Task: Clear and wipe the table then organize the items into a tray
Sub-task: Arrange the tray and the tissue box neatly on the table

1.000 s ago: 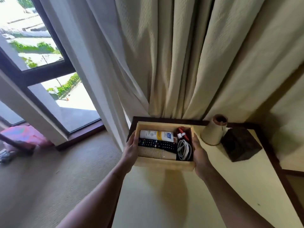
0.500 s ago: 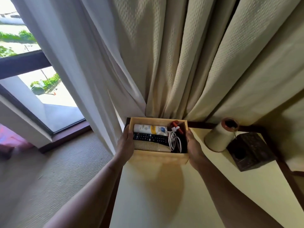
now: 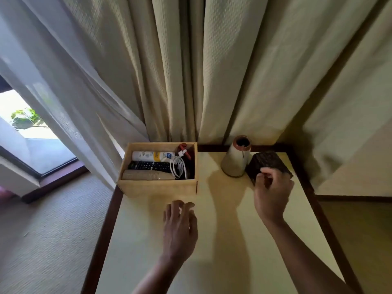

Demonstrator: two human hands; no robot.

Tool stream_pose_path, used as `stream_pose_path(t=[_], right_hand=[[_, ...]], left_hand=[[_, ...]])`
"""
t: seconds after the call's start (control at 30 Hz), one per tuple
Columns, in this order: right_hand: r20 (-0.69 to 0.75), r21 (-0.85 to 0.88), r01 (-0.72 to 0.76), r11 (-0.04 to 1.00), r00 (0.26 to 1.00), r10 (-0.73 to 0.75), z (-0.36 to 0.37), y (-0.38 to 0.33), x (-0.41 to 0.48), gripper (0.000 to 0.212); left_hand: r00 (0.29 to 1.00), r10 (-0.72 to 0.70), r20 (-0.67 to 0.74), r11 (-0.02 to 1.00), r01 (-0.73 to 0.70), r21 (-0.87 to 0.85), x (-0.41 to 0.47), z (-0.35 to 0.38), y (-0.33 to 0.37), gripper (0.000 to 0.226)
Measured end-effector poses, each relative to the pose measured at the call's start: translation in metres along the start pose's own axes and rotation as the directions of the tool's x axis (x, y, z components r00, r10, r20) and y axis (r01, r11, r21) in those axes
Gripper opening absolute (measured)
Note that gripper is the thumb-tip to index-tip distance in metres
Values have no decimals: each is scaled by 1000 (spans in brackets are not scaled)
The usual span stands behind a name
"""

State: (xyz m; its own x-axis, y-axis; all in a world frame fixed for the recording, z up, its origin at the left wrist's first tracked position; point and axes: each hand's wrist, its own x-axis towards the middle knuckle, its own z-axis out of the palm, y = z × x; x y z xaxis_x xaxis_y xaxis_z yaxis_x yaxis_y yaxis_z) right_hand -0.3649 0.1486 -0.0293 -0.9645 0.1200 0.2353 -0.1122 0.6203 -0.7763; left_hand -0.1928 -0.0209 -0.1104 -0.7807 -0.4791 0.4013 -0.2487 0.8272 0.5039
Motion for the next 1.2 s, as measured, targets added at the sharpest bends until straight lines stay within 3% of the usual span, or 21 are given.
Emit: stream_pose_path(t=[0.1, 0.17, 0.23, 0.37, 0.5, 0.57, 0.67, 0.77, 0.9, 1.0, 1.1, 1.2], right_hand=[[86, -310, -9, 951, 996, 37, -17, 33, 34, 66], [219, -402, 23, 915, 973, 72, -23, 50, 54, 91], [327, -423, 54, 904, 940, 97, -24, 62, 68, 101], [350, -295, 25, 955, 933, 83, -31, 70, 70, 97], [307, -37, -201, 979, 930, 203, -55, 72, 35, 76], [375, 129, -359, 924, 881, 290, -58, 76, 11, 52], [522, 241, -591, 770, 748, 410, -41, 89, -19, 67], [573, 208, -662, 720, 680, 459, -25, 93, -36, 69], [541, 88, -574, 814, 714, 444, -20, 96, -36, 50], [527, -73, -402, 913, 761, 378, -21, 101, -22, 66], [440, -75, -332, 940, 835, 330, -23, 102, 11, 79], [341, -75, -232, 970, 908, 243, -13, 99, 69, 38]], left_hand=[[965, -62, 254, 988, 23, 152, -24, 32, 6, 41], [929, -133, 345, 973, 56, 226, -33, 48, 3, 54], [899, -194, 391, 961, 94, 261, -40, 57, 0, 63], [885, -217, 412, 953, 100, 287, -41, 58, 5, 67], [882, -226, 414, 946, 97, 311, -41, 57, 5, 68], [885, -220, 411, 946, 90, 311, -42, 57, 5, 68], [879, -221, 422, 945, 86, 315, -40, 57, 4, 67], [875, -229, 427, 942, 88, 325, -40, 57, 6, 68], [876, -227, 426, 943, 88, 321, -40, 56, 6, 68], [877, -224, 425, 942, 83, 324, -40, 56, 4, 68], [871, -227, 436, 941, 81, 327, -39, 58, 4, 69], [881, -202, 429, 946, 62, 319, -39, 59, 4, 68]])
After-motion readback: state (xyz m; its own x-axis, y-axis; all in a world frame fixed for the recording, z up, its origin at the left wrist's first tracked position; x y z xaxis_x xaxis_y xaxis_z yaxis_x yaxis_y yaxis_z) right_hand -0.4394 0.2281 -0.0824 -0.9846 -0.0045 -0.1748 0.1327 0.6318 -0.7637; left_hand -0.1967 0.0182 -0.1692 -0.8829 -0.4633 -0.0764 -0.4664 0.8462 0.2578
